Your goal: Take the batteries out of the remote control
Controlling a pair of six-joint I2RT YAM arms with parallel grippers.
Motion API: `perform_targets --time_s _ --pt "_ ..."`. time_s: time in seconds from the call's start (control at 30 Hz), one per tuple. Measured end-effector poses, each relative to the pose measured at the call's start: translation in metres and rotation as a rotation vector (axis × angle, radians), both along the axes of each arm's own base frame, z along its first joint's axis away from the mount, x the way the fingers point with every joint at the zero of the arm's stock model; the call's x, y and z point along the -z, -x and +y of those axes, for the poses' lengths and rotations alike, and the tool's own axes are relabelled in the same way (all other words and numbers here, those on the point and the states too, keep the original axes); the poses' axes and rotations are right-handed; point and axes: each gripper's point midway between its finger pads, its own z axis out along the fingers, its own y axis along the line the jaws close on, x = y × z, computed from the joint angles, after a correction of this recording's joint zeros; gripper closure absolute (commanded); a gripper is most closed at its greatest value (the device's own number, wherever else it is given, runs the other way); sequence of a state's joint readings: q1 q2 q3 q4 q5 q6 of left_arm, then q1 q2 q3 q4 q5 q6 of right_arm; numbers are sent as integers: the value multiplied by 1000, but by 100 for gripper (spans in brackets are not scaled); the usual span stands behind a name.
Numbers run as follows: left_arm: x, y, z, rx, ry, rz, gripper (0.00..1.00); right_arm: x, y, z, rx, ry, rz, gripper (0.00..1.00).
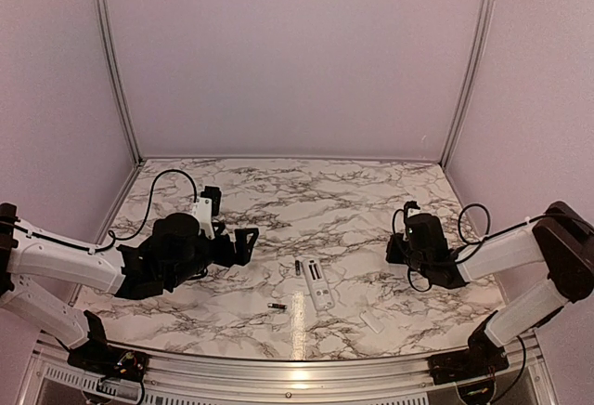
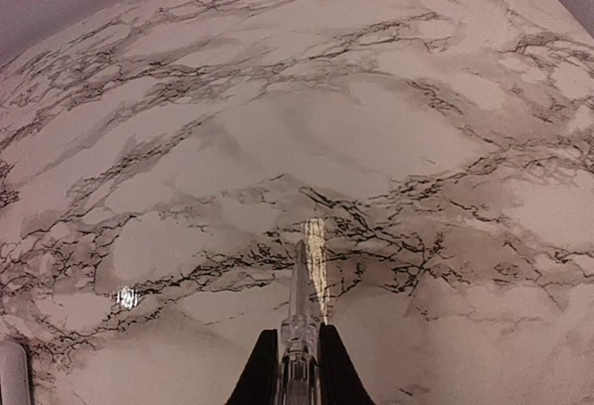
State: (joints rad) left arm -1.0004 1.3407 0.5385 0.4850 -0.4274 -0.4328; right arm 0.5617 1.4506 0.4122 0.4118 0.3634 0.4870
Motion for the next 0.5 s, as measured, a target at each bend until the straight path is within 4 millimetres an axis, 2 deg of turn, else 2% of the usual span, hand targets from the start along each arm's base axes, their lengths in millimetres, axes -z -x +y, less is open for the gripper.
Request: perform_targets --time_s 0.1,0.27,0.5 --pt "-1 0 0 0 4 -3 2 0 -1 0 1 -4 -2 100" --pt "-1 0 0 1 4 -2 2 3 2 0 3 -16 3 87" --pt "-1 1 -1 8 6 -1 2 18 14 -5 0 -11 47 86"
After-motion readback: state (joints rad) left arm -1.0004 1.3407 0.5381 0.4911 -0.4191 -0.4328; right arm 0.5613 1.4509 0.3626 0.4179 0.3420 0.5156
